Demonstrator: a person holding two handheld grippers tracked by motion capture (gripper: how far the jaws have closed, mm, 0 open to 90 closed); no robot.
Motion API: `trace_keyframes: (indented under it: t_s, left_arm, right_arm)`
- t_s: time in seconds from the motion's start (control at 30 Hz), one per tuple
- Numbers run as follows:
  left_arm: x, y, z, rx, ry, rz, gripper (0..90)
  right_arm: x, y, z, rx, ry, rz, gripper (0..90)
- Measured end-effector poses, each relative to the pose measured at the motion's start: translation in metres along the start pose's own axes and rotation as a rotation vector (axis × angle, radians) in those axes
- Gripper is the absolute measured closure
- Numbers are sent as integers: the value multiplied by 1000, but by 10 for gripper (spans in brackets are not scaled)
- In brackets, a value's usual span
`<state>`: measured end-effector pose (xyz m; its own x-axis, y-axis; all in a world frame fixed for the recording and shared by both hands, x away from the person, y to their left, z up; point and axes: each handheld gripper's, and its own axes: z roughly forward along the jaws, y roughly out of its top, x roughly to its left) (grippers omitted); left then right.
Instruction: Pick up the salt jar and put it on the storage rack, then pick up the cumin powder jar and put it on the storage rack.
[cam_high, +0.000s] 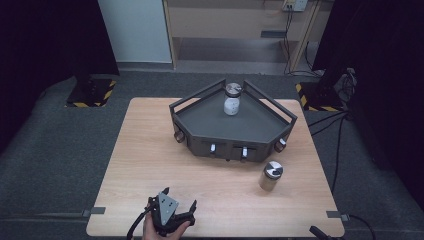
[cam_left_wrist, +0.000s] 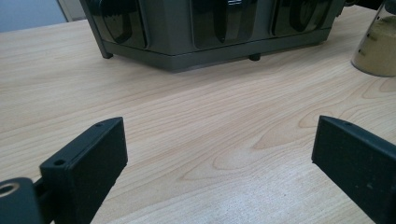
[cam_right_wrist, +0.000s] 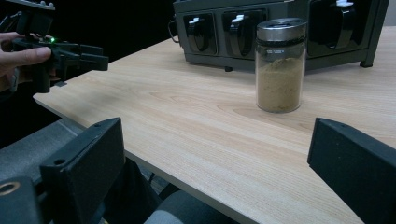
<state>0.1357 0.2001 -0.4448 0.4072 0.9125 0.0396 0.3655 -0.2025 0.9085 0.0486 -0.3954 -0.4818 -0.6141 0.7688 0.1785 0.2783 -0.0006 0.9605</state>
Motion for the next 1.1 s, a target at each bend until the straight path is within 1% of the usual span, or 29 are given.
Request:
trace_keyframes:
  t_s: [0.47, 0.73, 0.97, 1.1]
  left_arm:
    - [-1, 0, -1, -6, 7, 5, 21]
    - [-1, 0, -2, -14, 3, 10, 22]
    - [1, 0, -3, -19, 9, 3, 21]
    - [1, -1, -3, -19, 15, -3, 21]
  right_arm:
    - [0, 0, -2, -3, -6, -3, 45]
    - [2, 1, 0, -1, -11, -13, 45]
    - [1, 1, 1, 0, -16, -16, 45]
    - [2, 4, 1, -4, -19, -32, 44]
